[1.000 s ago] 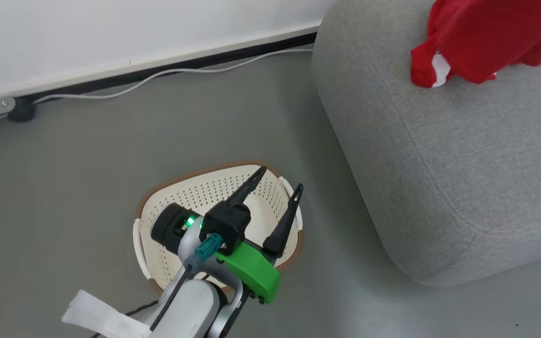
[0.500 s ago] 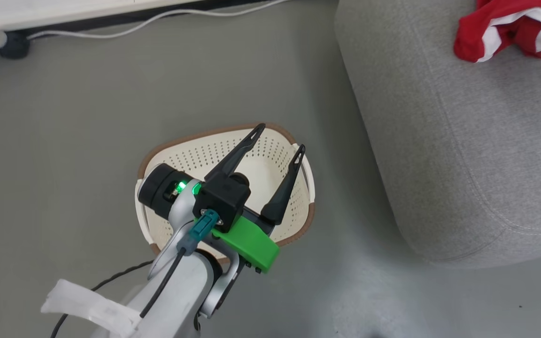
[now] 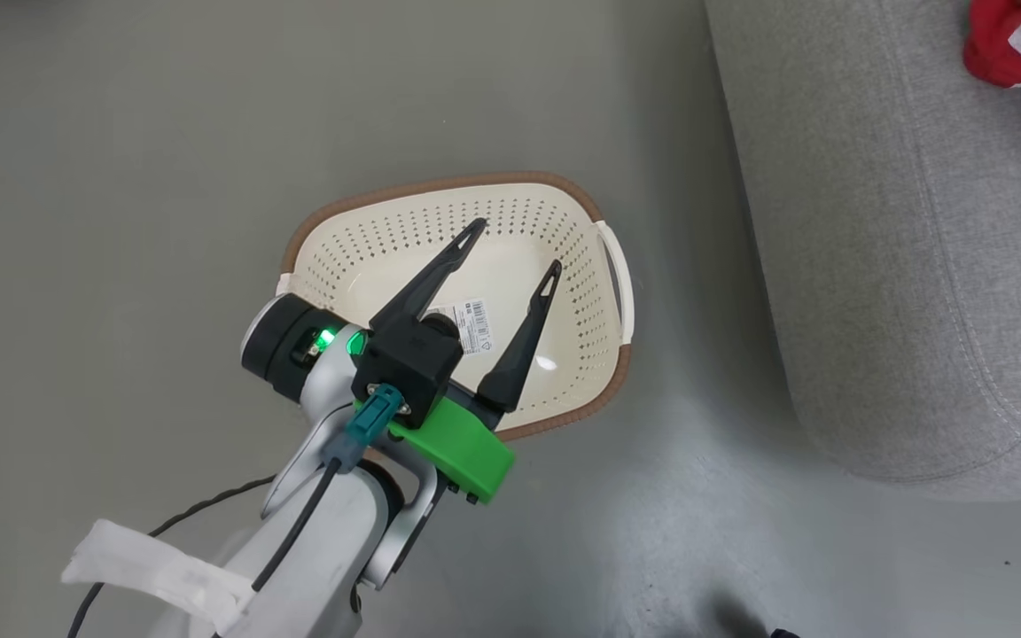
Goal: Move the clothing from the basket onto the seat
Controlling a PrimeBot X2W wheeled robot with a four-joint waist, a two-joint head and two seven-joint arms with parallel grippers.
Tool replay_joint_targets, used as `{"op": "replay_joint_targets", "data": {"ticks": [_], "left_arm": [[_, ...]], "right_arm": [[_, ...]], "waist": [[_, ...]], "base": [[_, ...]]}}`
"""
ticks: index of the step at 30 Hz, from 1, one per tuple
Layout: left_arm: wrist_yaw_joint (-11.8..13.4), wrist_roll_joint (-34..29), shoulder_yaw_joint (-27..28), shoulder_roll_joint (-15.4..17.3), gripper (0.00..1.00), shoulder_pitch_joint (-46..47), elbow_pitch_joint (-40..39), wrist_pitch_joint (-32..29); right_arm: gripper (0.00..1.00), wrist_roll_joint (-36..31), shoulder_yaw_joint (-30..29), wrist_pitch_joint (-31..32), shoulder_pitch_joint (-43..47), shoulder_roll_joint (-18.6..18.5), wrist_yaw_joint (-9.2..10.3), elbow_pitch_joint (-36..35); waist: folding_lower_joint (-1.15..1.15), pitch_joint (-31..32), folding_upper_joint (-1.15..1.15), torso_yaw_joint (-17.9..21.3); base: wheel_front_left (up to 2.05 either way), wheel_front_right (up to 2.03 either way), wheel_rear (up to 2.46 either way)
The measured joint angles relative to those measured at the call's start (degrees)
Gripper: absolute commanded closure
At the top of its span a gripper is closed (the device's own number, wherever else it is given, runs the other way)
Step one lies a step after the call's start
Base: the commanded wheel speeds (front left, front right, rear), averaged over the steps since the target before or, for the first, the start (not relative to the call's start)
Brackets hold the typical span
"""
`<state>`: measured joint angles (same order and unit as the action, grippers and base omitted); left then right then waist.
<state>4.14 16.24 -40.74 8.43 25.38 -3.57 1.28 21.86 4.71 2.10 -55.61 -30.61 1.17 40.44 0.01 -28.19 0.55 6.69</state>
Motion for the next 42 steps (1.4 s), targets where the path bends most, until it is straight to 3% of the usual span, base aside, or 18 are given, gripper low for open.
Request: {"op": "replay_joint_targets", "data": {"ticks": [12, 13, 14, 15, 16, 35, 42], "left_arm": [[0.0, 0.0, 0.6, 1.0, 0.00, 0.0, 0.5, 0.0], [0.0, 0.0, 0.6, 1.0, 0.00, 0.0, 0.6, 0.0], [0.0, 0.0, 0.6, 1.1, 0.00, 0.0, 0.7, 0.0], [0.0, 0.0, 0.7, 1.1, 0.00, -0.1, 0.8, 0.1], [0.0, 0.0, 0.7, 1.2, 0.00, -0.1, 0.9, 0.1], [0.0, 2.1, 2.7, 1.3, 0.00, -2.2, 3.4, 2.9], [0.0, 4.6, 3.7, 0.7, 0.00, -3.8, 5.4, 4.7]], "right_arm": [[1.00, 0.2, 1.6, -3.2, 3.1, 3.0, 0.54, 6.4], [0.87, 0.2, 1.7, -3.2, 3.2, 3.3, 0.52, 6.8], [0.58, 0.2, 1.8, -3.2, 3.2, 3.7, 0.49, 7.3], [0.06, 0.2, 1.8, -3.3, 3.3, 4.0, 0.44, 7.8], [0.00, 0.2, 1.9, -3.4, 3.3, 4.2, 0.36, 8.3], [0.00, 2.4, 2.1, -7.7, 6.6, 4.7, -4.72, 11.0], [0.00, 1.8, 3.6, -9.4, 6.9, 4.6, -5.53, 10.6]], "waist": [[0.00, -0.2, 0.00, 0.3], [0.00, 0.0, 0.00, 0.5], [0.00, 0.1, 0.00, 0.7], [-0.01, 0.3, 0.00, 0.8], [0.00, 0.4, 0.00, 1.0], [-0.01, 6.5, 0.00, 5.9], [-0.02, 10.5, 0.00, 7.4]], "base": [[0.00, 0.00, 0.00], [0.00, 0.00, 0.00], [0.00, 0.00, 0.00], [0.00, 0.00, 0.00], [0.00, 0.00, 0.00], [0.00, 0.00, 0.00], [0.00, 0.00, 0.00]]}}
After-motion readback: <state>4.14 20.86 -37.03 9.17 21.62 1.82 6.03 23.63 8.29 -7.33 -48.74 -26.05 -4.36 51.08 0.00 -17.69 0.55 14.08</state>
